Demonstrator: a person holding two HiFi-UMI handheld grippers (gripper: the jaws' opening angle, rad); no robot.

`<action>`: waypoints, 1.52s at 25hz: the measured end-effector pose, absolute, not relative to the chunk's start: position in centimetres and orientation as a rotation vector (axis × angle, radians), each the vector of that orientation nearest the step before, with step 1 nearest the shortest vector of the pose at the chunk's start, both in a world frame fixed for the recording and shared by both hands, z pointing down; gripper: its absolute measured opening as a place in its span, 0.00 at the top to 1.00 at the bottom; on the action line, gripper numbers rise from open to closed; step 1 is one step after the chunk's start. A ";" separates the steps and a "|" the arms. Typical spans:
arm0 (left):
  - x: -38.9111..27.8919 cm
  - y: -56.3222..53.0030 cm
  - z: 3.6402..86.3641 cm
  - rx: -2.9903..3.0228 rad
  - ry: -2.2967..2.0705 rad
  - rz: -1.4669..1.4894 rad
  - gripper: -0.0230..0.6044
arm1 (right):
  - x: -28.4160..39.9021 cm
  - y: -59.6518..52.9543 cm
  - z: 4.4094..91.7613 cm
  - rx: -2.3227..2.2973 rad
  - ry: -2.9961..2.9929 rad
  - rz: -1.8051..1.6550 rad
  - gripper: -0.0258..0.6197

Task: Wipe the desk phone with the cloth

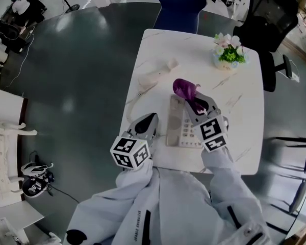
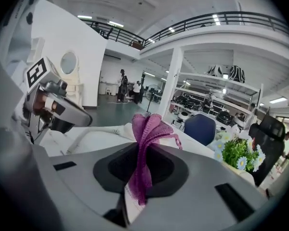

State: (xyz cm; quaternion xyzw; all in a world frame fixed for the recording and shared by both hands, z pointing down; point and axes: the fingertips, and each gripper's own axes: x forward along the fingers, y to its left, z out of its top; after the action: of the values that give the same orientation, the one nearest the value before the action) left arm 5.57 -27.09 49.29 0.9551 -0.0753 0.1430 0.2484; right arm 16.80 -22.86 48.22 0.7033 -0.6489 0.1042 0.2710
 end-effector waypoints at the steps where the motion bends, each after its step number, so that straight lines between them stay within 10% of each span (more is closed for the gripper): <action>1: 5.6 -27.2 49.4 2.599 -0.202 0.391 0.97 | 16.6 -23.0 48.7 1.875 -1.743 0.290 0.90; 38: 3.3 -27.1 50.8 2.579 -0.142 0.436 0.97 | 12.2 -21.5 53.6 1.738 -1.758 0.534 0.90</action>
State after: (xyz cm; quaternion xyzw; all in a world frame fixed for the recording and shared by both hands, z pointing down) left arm 3.28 -27.10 50.81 0.9513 -0.0523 0.1607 0.2579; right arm 12.23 -21.47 53.62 0.6553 -0.6628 0.2013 0.3014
